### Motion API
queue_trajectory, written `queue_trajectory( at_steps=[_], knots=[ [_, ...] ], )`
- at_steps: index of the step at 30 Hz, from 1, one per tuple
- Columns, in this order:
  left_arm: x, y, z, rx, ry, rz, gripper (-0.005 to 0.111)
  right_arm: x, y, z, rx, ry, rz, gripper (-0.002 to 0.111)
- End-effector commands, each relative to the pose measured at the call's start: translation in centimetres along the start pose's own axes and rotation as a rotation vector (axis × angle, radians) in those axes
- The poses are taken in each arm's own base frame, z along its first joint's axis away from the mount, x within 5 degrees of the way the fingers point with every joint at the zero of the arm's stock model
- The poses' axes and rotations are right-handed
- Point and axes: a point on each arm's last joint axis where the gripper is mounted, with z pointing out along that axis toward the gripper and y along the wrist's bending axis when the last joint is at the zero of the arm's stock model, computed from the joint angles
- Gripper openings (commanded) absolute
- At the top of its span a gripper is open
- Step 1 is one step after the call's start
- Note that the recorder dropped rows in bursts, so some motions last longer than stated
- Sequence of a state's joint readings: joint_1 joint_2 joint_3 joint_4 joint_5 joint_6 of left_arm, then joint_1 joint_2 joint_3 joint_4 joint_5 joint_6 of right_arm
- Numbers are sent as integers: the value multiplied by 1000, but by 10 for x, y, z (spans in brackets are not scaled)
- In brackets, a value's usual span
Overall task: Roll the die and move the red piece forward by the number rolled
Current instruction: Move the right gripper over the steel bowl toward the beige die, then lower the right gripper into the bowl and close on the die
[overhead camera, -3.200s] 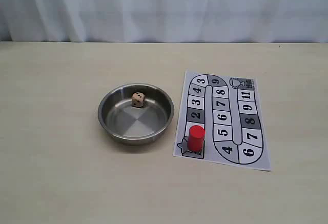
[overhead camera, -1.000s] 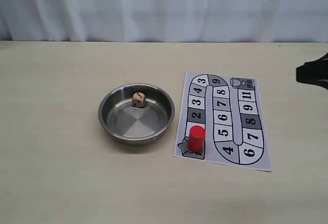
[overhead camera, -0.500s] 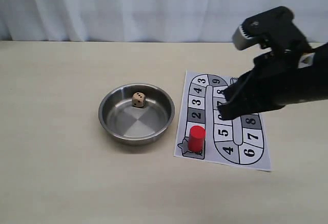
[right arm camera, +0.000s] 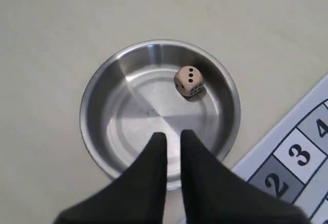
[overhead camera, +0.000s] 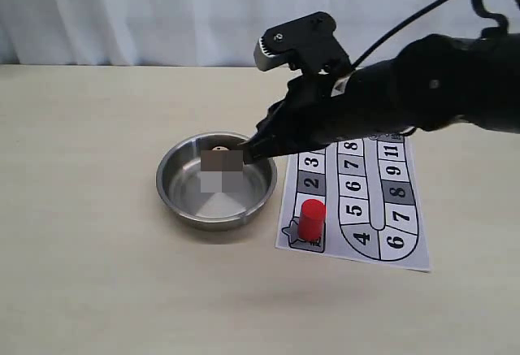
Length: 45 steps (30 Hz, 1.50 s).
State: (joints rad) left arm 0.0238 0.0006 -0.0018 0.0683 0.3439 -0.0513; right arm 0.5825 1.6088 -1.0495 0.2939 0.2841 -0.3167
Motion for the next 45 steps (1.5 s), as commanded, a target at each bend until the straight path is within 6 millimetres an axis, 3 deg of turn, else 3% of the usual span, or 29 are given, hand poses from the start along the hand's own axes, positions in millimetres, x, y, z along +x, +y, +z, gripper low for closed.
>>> queue_trajectory(
  at_steps=[1,3,5,18,25,34,40,45],
  knots=[
    [-1,0,0,1,-11,-5,0,-10,0,24,-14,29,29,33],
    [-1,0,0,1,-11,-5,0,-14,0,37,-32,79,35,46],
    [-1,0,0,1,-11,-5,0,-19,0,50,-50,124,34,52],
    [-1,0,0,1,-11,-5,0,-40,-3,121,-70,223,226,52],
    [-1,0,0,1,-11,-5,0,-38,-6,152,-63,229,215,61],
    [-1,0,0,1,-11,-7,0,-35,-14,160,17,219,176,61],
    [-1,0,0,1,-11,-7,0,-21,-14,180,8,220,211,61],
    [-1,0,0,1,-11,-7,0,-20,-15,184,13,206,208,61]
  ],
)
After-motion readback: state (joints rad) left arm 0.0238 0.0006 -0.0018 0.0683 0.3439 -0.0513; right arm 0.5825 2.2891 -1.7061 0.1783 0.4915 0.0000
